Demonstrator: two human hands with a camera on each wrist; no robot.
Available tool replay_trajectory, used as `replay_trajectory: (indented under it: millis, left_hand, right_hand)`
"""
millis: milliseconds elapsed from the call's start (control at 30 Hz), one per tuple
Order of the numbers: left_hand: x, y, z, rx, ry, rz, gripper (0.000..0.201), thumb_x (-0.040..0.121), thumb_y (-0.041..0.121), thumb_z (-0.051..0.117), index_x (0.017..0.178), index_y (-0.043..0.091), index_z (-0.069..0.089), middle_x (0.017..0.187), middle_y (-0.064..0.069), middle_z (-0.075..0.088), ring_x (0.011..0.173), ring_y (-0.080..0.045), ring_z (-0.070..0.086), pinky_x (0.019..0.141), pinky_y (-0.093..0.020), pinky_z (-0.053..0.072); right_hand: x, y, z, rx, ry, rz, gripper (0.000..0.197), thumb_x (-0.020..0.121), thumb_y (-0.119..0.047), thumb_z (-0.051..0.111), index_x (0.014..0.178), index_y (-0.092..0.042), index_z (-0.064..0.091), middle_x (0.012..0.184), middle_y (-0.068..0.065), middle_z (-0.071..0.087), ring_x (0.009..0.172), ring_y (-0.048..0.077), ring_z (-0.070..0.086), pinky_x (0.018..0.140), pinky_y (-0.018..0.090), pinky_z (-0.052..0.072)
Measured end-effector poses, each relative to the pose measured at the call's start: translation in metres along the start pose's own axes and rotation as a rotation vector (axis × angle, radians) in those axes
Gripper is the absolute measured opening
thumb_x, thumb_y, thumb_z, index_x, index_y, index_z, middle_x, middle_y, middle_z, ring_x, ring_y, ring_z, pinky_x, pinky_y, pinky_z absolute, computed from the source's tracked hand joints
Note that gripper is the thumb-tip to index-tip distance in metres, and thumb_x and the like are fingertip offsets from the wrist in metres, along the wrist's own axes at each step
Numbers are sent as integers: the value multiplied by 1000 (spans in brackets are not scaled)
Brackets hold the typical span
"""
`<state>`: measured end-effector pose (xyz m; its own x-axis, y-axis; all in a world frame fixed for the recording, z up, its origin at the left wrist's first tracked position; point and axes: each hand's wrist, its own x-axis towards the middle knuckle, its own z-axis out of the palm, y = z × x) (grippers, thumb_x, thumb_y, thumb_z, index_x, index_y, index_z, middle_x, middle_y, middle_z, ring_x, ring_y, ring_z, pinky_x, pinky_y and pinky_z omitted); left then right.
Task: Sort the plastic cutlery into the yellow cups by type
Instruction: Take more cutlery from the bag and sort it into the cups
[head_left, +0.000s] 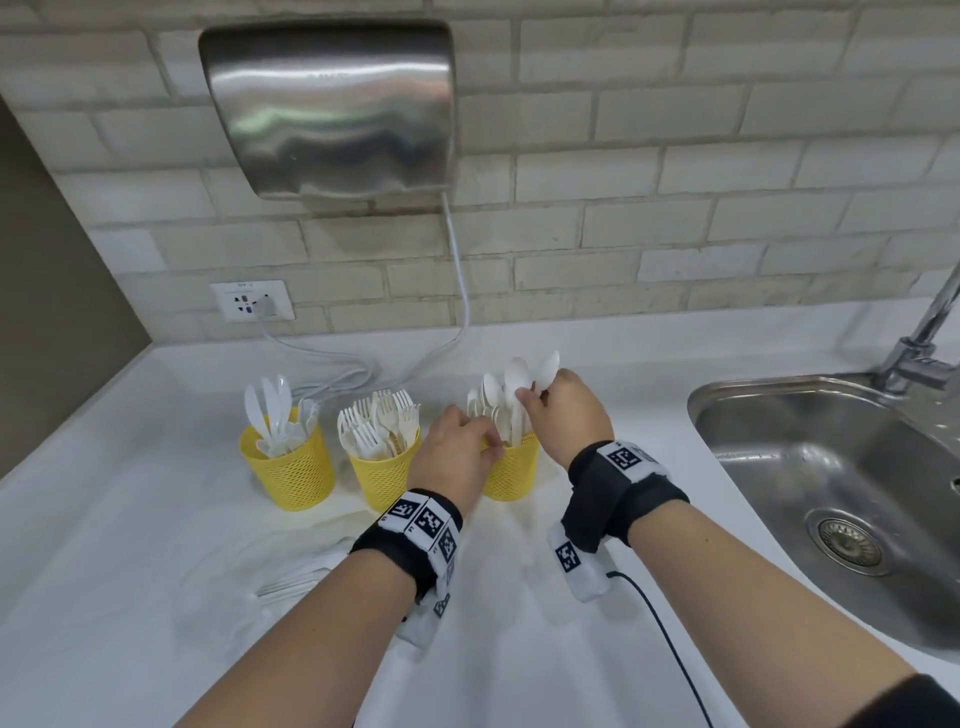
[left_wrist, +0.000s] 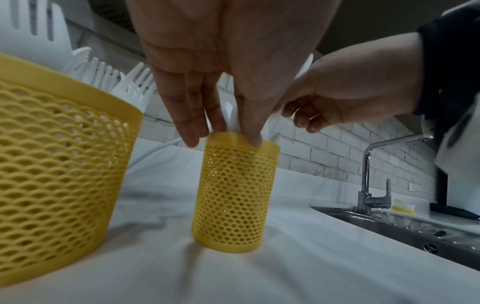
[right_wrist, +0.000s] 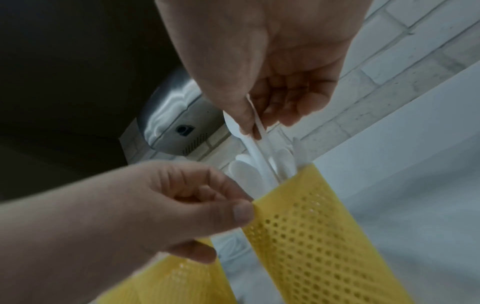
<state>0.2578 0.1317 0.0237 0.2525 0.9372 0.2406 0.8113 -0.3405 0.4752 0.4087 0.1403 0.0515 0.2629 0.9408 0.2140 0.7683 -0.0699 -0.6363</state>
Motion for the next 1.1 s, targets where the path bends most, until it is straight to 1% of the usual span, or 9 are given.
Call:
replay_trajectory:
  millis: [133,267,367,500,600,700,800,933,1100]
  left_hand:
    - [1,1,-2,-1,0,-10,13,90,33,61,96,23,67,100,0,49,99,-17,51,80,-29,43]
    - [2,2,-3,3,-1,-20,13,88,35,63,95,24,68,97,1,50,96,-17,53,79,-29,43]
    - [3,1,-2,10,0,-22,14,88,36,63,95,25,69,98,2,51,95,-17,54,78,-28,43]
    - [2,1,-2,10,13,-23,13,88,35,63,95,26,69,99,3,53,92,-18,58,77,-30,47]
    - [-1,4,-7,28,-29,-13,17,91,31,58,104,26,69,108,1,56,99,-20,59,81,-31,48]
    - [-12,1,-25,46,-95,-47,26,93,33,53,117,31,64,122,6,59,110,-18,58,87,-30,47]
    - [-37,-14,-47,-12,-16,-99,25,92,36,54,114,34,65,117,12,64,108,-11,58,88,-29,48]
    - [-88,-51,-74,-1,92,-178,15,91,36,57,99,36,69,101,15,68,95,-6,62,85,-33,48]
    - [-147,-112,-92,336,63,-316,16,92,35,54,98,44,65,105,21,66,108,-5,55,104,-40,19]
  right_hand:
    - [2,-5,-8,-136,-92,-1,37,92,-35,53,62,-14,46,72,3,53,70,26,53,60,28,38]
    - [-3,0,2,-239,-235,49,30,87,-43,57,82,-13,59,82,3,61,74,24,58,61,28,41]
    - [-4,0,3,-39,-109,48,30,84,-46,60,99,-20,58,82,-2,63,79,22,63,65,30,47]
    - [-7,1,4,137,-11,19,18,89,-28,62,102,-16,63,78,1,64,80,24,64,70,33,51]
    - [-9,2,5,164,-40,-30,18,88,-23,64,103,-15,68,97,7,68,84,21,63,78,33,52]
    - [-21,-11,3,104,32,-115,26,90,-26,61,115,-18,63,114,2,54,89,12,56,73,26,43]
    - [-48,-38,3,173,112,-221,19,89,-22,57,108,-20,61,104,-4,46,86,9,51,70,27,42]
    - [-92,-66,38,272,-180,-377,17,90,-11,56,99,-15,70,93,-4,58,79,8,51,79,24,44]
    - [-137,-72,89,54,-581,-535,30,98,-19,45,119,-25,65,120,-3,65,111,17,58,97,32,44]
